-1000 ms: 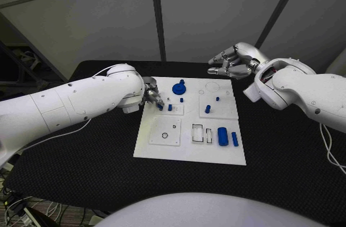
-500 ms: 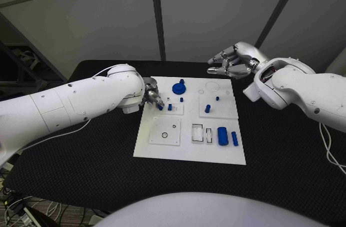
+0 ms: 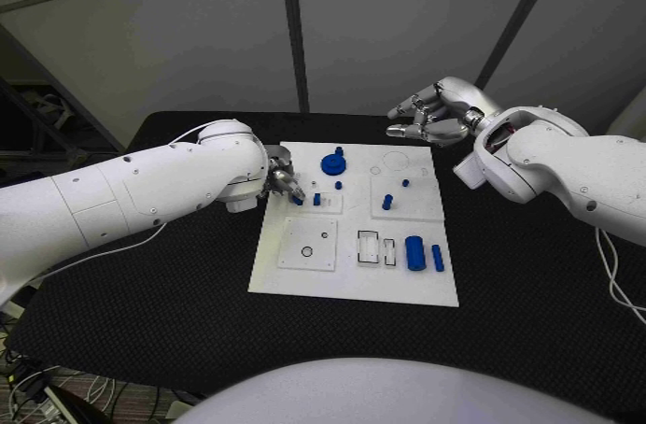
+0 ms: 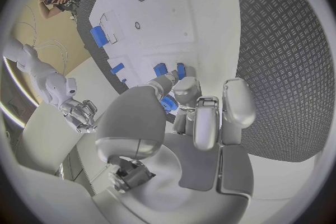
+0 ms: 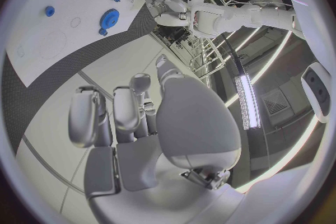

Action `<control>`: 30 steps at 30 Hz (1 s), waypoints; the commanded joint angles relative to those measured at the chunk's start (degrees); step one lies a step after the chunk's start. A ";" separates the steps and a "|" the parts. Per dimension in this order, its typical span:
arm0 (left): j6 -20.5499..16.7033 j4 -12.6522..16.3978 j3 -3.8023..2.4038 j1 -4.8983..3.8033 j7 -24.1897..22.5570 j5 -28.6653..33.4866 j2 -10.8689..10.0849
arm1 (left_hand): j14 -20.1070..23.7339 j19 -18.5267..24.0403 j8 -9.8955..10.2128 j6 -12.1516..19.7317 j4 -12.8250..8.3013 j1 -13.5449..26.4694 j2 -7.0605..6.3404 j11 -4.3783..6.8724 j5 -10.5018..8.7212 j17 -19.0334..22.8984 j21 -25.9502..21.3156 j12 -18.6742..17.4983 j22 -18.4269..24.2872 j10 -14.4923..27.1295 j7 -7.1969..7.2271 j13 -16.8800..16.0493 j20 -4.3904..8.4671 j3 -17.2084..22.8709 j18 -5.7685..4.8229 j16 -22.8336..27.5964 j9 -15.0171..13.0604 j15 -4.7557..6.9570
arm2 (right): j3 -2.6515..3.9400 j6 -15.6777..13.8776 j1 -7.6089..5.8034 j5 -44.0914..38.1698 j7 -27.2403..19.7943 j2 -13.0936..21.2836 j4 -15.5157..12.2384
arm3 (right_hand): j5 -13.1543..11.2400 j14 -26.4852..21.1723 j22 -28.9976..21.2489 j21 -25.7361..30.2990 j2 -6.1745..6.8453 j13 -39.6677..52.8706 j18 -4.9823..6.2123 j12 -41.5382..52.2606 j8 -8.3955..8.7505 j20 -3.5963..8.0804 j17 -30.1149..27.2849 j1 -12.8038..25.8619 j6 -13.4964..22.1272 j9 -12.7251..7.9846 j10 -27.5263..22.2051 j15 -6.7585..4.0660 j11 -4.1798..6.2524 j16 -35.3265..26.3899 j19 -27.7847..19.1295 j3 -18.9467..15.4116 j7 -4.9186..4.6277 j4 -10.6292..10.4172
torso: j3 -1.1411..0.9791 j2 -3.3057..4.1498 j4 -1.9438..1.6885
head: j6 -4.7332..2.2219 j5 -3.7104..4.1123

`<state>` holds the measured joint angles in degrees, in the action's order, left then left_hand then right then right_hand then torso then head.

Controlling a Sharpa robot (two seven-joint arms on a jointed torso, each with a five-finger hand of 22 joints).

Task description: Assemble the parts on the task board

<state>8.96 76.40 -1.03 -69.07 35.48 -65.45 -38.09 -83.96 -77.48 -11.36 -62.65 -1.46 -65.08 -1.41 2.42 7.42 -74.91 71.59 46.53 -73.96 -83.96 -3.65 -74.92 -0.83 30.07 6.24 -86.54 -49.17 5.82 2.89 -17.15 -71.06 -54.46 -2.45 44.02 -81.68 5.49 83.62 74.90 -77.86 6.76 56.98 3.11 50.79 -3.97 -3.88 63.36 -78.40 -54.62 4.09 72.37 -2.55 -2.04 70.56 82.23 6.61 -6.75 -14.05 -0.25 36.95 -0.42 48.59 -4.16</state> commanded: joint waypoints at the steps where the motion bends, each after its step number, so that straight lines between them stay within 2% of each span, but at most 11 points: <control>1: 3.02 0.05 0.44 0.44 1.75 -0.19 -0.03 | -4.92 -0.22 -0.36 -2.98 -1.18 -0.13 0.70 0.28 -0.24 -10.08 0.18 0.25 0.00 -3.89 2.72 -1.46 0.29 1.48 -1.11 -0.30 -11.21 0.23 | 0.03 0.36 -0.10 -0.08 -0.28 -0.06 -0.09 | 0.22 0.93 2.03 0.26 -0.18 -0.01 0.23 0.32 0.18 0.01 0.00 0.54 -0.40 -0.06 0.19 0.07 0.17 -0.28 0.30 0.02 -0.01 -0.38 | 0.01 0.01 0.02 | 0.06 -0.06; 5: 3.10 -0.03 0.46 0.43 1.78 -0.19 -0.03 | -4.93 -0.24 -0.39 -3.05 -1.02 -0.07 0.72 0.30 -0.72 -10.14 0.20 0.37 -0.05 -3.90 2.74 -1.48 0.29 1.42 -1.12 -0.34 -11.49 0.23 | 0.03 0.37 -0.10 -0.08 -0.26 -0.07 -0.10 | 0.22 0.93 2.03 0.26 -0.18 -0.01 0.23 0.32 0.18 0.01 0.00 0.54 -0.40 -0.06 0.19 0.07 0.17 -0.28 0.30 0.02 -0.01 -0.38 | 0.00 0.03 0.00 | 0.12 0.05; 11: 3.05 -0.35 0.47 0.42 1.72 -0.18 0.11 | -4.94 -0.24 -0.31 -3.16 -0.48 -0.06 0.89 0.35 -3.64 -10.19 0.14 0.52 -0.13 -3.90 2.84 -1.45 0.31 1.16 -1.11 -0.38 -12.44 0.27 | 0.03 0.36 -0.10 -0.08 -0.24 -0.09 -0.13 | 0.22 0.93 2.03 0.26 -0.18 -0.01 0.23 0.32 0.18 0.01 0.00 0.54 -0.40 -0.06 0.19 0.07 0.17 -0.28 0.30 0.02 -0.01 -0.38 | -0.01 0.06 -0.03 | 0.13 -0.02; 16: 3.13 -0.64 0.47 0.41 1.56 -0.18 0.30 | -4.96 -0.29 -0.29 -3.32 0.03 0.31 0.85 0.35 -4.02 -10.28 0.18 0.69 -0.22 -3.92 2.85 -1.47 0.32 0.82 -1.13 -0.44 -12.75 0.28 | 0.03 0.36 -0.10 -0.08 -0.24 -0.09 -0.15 | 0.22 0.93 2.03 0.26 -0.18 -0.01 0.23 0.32 0.18 0.01 0.00 0.54 -0.40 -0.06 0.19 0.07 0.17 -0.28 0.30 0.02 -0.01 -0.38 | 0.00 0.03 0.02 | 0.25 -0.10; 23: 3.42 -0.94 0.47 0.40 1.39 -0.35 0.46 | -4.97 -0.40 -0.19 -3.87 3.06 3.51 -1.73 0.54 -4.68 -10.36 0.25 1.07 -0.42 -3.94 3.17 -1.55 0.43 -2.72 -1.17 -0.50 -13.55 0.38 | 0.03 0.31 -0.10 -0.08 -0.21 -0.03 -0.17 | 0.21 0.93 2.04 0.27 -0.18 -0.10 0.23 0.26 0.17 0.01 -0.04 0.53 -0.44 -0.05 0.14 0.06 0.17 -0.35 0.32 0.01 0.00 -0.39 | 0.00 -0.01 -0.02 | 0.24 0.02; 30: 3.37 -1.24 0.47 0.39 1.42 -0.38 0.63 | -5.05 -0.40 -0.04 -4.23 4.74 4.07 -2.45 0.75 -4.66 -10.72 0.21 1.46 -0.46 -3.97 3.41 -1.65 0.53 -3.90 -1.17 -0.73 -13.87 0.49 | 0.03 0.36 -0.11 -0.08 -0.14 -0.01 -0.21 | 0.21 0.93 2.04 0.27 -0.18 -0.10 0.23 0.26 0.17 0.01 -0.04 0.53 -0.44 -0.05 0.14 0.06 0.17 -0.35 0.32 0.01 0.00 -0.39 | 0.00 -0.02 0.02 | 0.23 0.02</control>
<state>10.33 75.46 -0.78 -68.90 35.63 -65.46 -37.38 -83.95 -77.69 -11.63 -66.86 3.10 -61.34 -3.76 3.19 3.09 -74.91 71.60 47.67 -74.34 -84.20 -0.48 -74.91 -0.62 26.34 6.24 -87.17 -63.02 5.86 2.89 -17.07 -71.06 -54.47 -2.40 44.00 -81.75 5.49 83.62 74.90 -77.86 6.76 56.93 3.10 50.79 -3.97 -3.88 63.36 -78.40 -54.62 4.09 72.37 -2.55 -2.04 70.56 82.23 6.61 -6.75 -14.05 -0.25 36.95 -0.42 48.82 -4.16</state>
